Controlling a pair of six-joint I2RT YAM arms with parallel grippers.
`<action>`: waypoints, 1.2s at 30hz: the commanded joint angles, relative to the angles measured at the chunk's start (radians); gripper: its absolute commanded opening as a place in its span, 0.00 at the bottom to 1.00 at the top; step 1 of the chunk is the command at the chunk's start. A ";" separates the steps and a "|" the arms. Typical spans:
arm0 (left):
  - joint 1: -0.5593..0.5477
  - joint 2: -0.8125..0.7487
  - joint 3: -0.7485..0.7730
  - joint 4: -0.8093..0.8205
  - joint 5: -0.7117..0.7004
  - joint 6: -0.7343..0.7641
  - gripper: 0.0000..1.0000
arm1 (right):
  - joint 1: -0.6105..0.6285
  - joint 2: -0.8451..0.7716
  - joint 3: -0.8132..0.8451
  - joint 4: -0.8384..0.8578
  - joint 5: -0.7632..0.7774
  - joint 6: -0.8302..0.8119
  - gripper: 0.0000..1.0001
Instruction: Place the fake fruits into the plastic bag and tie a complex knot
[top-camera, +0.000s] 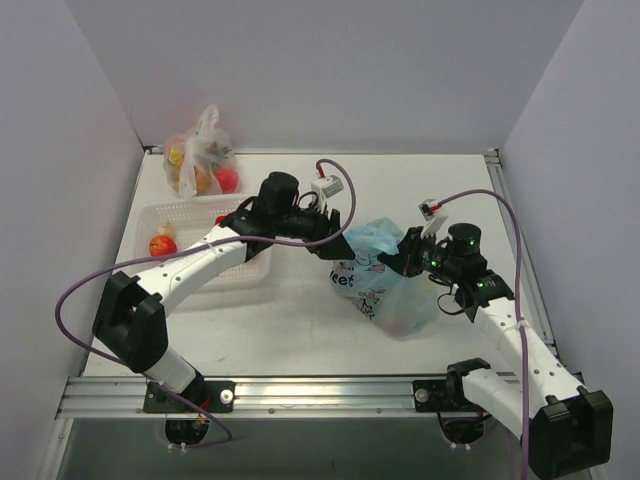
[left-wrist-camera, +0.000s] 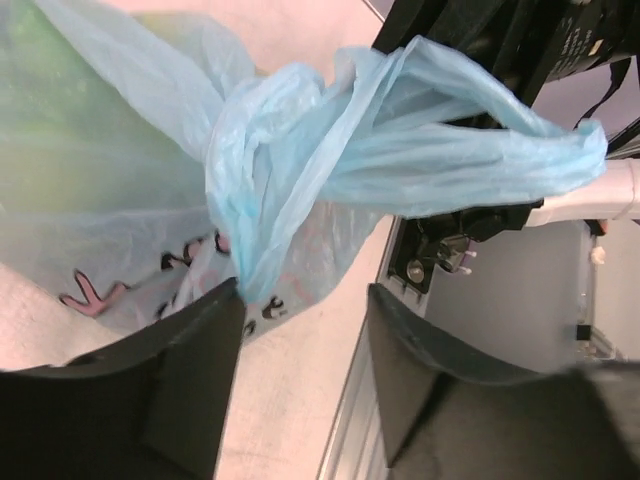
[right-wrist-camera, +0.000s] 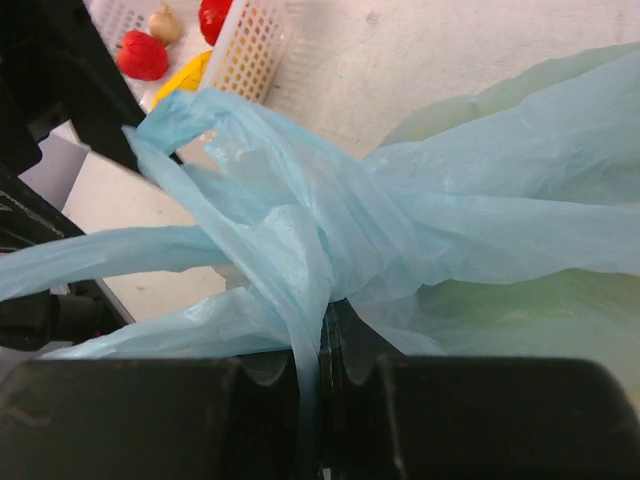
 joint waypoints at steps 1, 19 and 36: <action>0.013 0.014 0.109 -0.021 0.025 0.098 0.65 | -0.004 -0.027 0.003 0.091 -0.119 -0.005 0.00; 0.093 0.137 0.246 0.057 0.223 0.055 0.77 | -0.001 -0.042 0.004 0.084 -0.173 -0.062 0.00; 0.128 0.057 0.187 -0.130 0.232 0.097 0.00 | -0.026 -0.056 0.000 0.089 -0.098 0.046 0.00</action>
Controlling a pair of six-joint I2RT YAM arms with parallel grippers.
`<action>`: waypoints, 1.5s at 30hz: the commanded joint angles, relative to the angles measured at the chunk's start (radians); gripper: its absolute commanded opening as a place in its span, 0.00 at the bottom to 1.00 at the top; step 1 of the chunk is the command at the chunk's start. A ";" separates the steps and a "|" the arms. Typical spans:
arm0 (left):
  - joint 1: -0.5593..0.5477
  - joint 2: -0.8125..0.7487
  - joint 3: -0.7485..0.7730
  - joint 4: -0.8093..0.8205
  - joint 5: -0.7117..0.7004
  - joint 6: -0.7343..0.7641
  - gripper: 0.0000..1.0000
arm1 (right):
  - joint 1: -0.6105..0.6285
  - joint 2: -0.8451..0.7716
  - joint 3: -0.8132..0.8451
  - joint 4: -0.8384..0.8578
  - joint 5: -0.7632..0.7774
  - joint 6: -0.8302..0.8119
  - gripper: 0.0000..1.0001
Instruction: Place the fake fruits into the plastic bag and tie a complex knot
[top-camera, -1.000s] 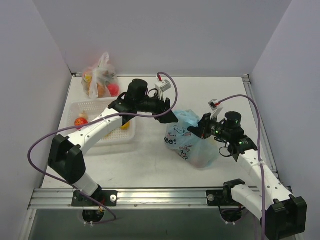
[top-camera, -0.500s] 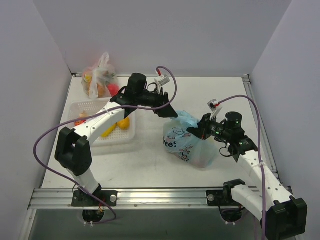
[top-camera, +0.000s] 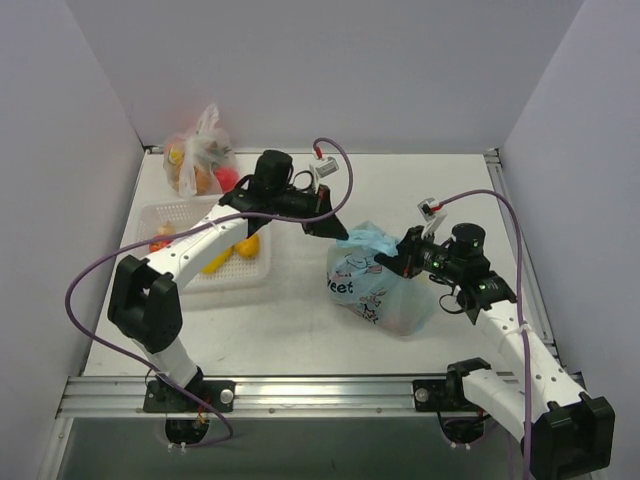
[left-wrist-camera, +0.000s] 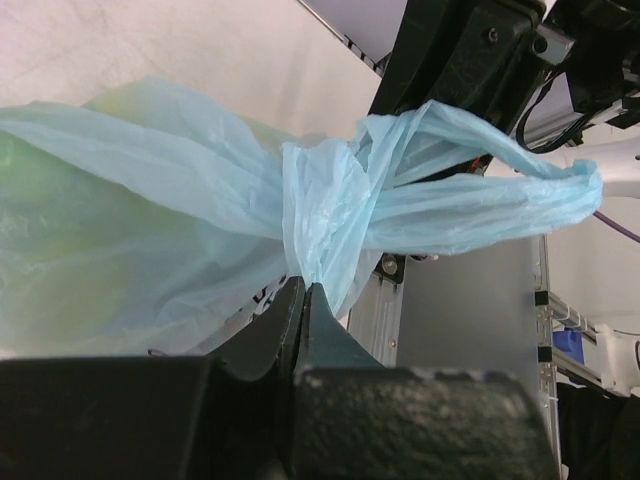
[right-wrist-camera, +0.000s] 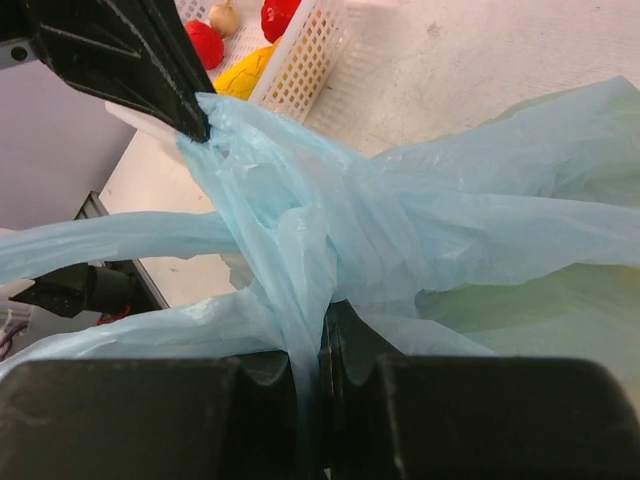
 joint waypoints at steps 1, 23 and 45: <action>0.038 -0.097 -0.033 -0.078 -0.018 0.039 0.00 | -0.021 -0.031 -0.006 0.051 0.033 0.099 0.00; -0.180 -0.107 -0.299 0.198 -0.330 -0.205 0.00 | 0.085 -0.071 -0.074 0.137 0.234 0.374 0.00; -0.206 0.036 -0.268 0.457 -0.394 -0.440 0.00 | -0.105 -0.094 0.107 -0.458 -0.126 -0.115 0.78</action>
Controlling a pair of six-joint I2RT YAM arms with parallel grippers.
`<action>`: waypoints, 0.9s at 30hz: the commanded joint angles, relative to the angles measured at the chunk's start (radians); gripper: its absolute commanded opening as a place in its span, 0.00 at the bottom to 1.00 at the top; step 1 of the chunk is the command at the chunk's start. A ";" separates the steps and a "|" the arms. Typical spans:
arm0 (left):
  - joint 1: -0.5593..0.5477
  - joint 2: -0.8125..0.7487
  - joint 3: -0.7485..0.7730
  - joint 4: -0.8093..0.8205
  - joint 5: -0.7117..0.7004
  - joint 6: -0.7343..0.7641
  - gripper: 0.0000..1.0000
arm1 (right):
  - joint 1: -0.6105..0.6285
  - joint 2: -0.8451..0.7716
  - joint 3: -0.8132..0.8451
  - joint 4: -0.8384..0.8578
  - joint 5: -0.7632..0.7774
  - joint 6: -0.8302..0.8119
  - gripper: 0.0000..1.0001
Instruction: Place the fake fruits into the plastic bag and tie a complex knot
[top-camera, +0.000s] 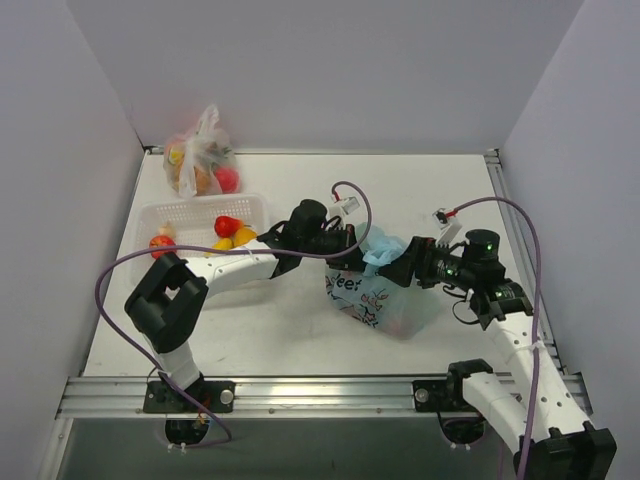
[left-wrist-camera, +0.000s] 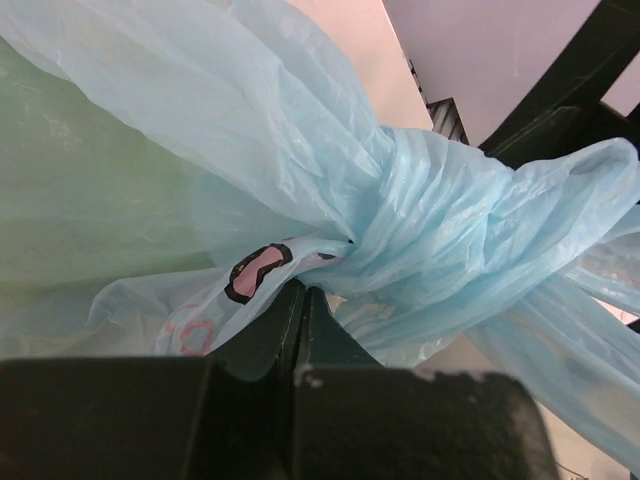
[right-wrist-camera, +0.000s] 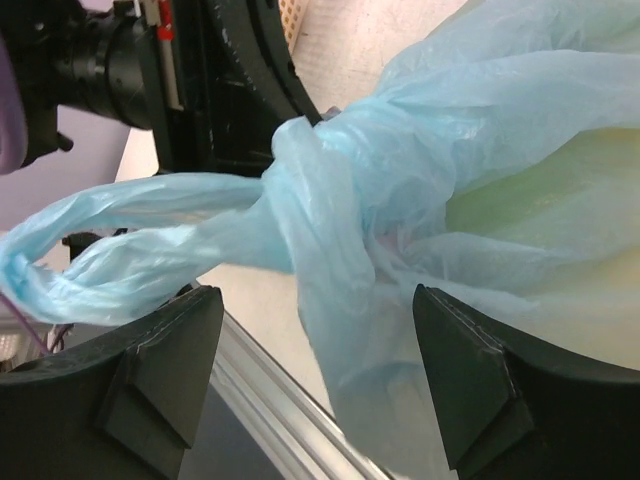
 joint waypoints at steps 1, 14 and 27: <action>0.006 -0.015 0.025 0.076 -0.008 -0.024 0.00 | -0.071 0.011 0.105 -0.242 -0.151 -0.215 0.79; 0.001 -0.053 -0.006 0.055 -0.025 -0.033 0.00 | -0.519 0.071 0.218 -0.363 -0.436 -0.291 0.49; -0.038 -0.021 0.060 -0.005 -0.068 -0.039 0.00 | -0.272 0.256 0.052 -0.111 -0.272 -0.315 0.49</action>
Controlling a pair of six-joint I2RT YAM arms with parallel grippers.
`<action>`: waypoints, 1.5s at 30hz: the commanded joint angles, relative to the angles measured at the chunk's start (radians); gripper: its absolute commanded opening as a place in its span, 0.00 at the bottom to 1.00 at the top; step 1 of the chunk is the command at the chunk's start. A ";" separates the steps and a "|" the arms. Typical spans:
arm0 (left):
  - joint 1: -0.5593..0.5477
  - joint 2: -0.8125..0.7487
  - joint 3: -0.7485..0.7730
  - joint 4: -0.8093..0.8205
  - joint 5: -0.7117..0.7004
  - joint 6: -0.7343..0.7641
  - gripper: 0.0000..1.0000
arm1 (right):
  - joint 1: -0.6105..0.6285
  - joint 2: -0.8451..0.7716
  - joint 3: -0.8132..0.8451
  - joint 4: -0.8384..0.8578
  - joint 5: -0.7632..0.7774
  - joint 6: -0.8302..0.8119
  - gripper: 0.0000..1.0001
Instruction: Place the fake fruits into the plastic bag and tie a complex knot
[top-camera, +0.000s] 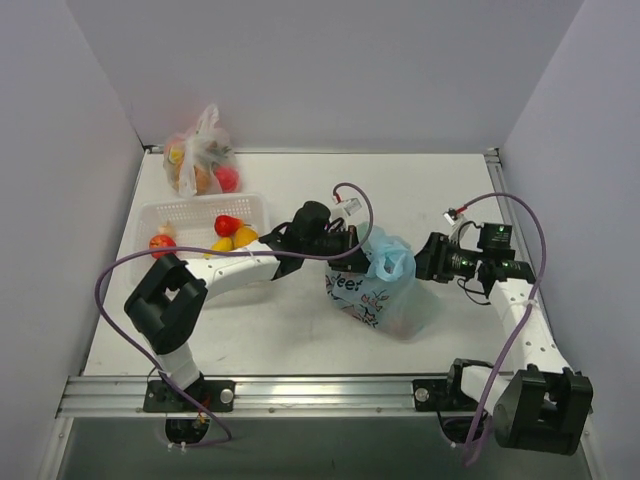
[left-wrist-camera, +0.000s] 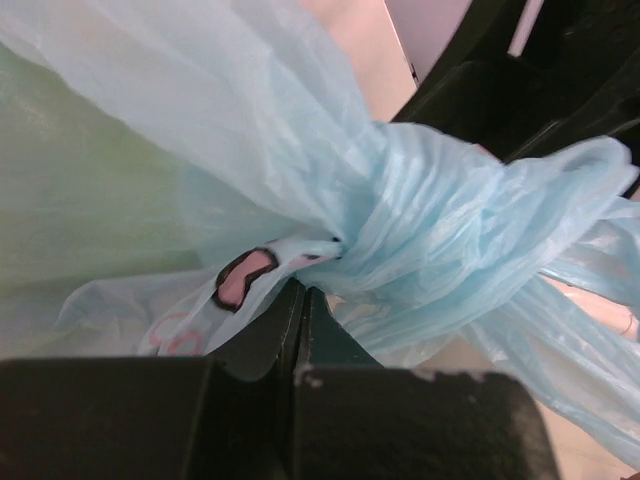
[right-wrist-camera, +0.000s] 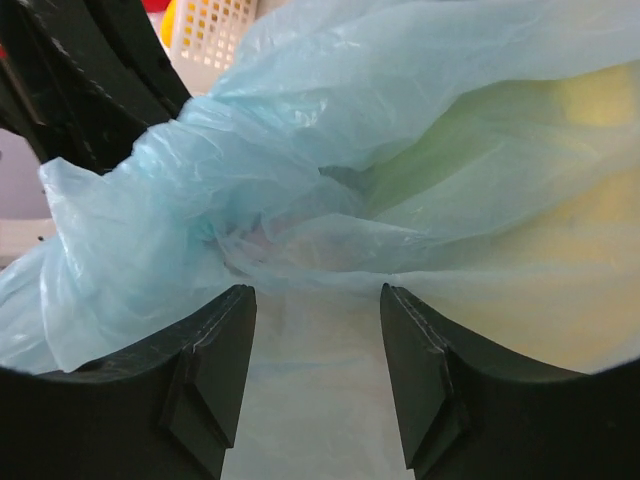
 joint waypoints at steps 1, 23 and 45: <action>-0.018 -0.008 0.067 0.010 -0.031 -0.006 0.00 | 0.043 0.031 -0.019 0.061 0.012 -0.042 0.54; -0.010 0.038 0.020 0.286 0.085 -0.212 0.00 | 0.363 0.170 -0.200 0.962 0.082 0.703 0.73; 0.027 0.038 -0.068 0.578 0.211 -0.416 0.00 | 0.234 -0.020 -0.055 0.401 -0.048 0.382 0.79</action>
